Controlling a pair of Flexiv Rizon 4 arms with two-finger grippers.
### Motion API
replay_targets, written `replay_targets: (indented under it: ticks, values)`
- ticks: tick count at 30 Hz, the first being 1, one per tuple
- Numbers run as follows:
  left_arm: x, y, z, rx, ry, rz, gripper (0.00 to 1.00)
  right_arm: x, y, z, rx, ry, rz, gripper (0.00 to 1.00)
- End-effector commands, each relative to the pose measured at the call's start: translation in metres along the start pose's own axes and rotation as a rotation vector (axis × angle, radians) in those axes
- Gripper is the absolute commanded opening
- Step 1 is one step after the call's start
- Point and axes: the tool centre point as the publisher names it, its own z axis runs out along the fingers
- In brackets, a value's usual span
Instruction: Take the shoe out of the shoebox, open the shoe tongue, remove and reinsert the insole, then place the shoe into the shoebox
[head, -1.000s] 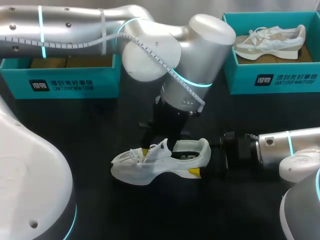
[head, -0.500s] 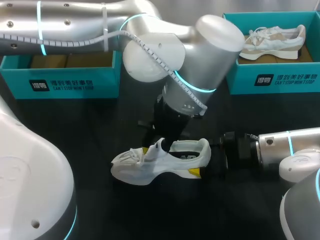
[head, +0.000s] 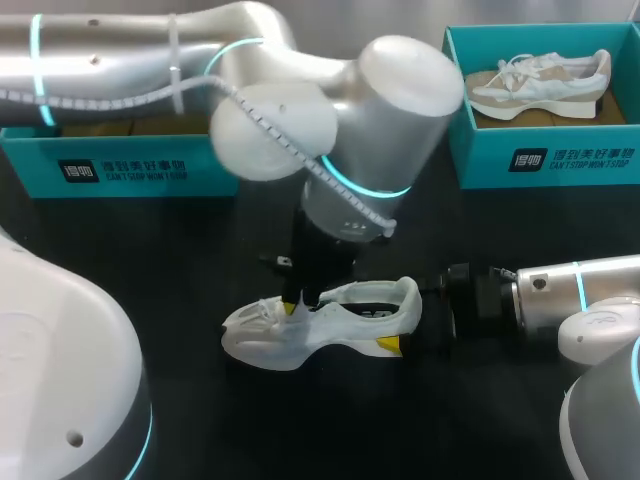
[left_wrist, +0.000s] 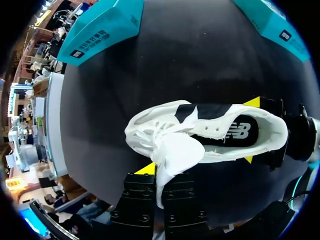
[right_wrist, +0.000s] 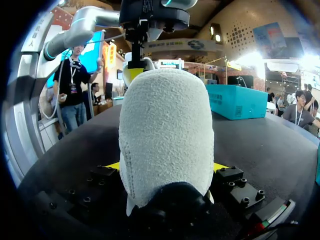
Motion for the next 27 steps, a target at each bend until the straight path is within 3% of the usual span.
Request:
replay_targets:
  ticks: [1,7,24,27]
  values:
    - [-0.031,0.009,0.007,0.060,0.187,-0.352,0.00,0.000,0.001,0.001,0.004,-0.001,0.001,0.00]
    - [-0.048,0.004,0.014,0.034,0.299,-0.429,0.00,0.000,0.001,0.001,0.004,-0.001,0.001,0.00]
    - [-0.065,-0.006,0.060,-0.057,0.466,-0.424,0.00,0.000,0.001,0.001,0.004,-0.001,0.001,0.00]
    - [-0.064,-0.007,0.066,-0.060,0.461,-0.420,0.09,0.000,0.001,0.001,0.004,-0.001,0.001,0.00]
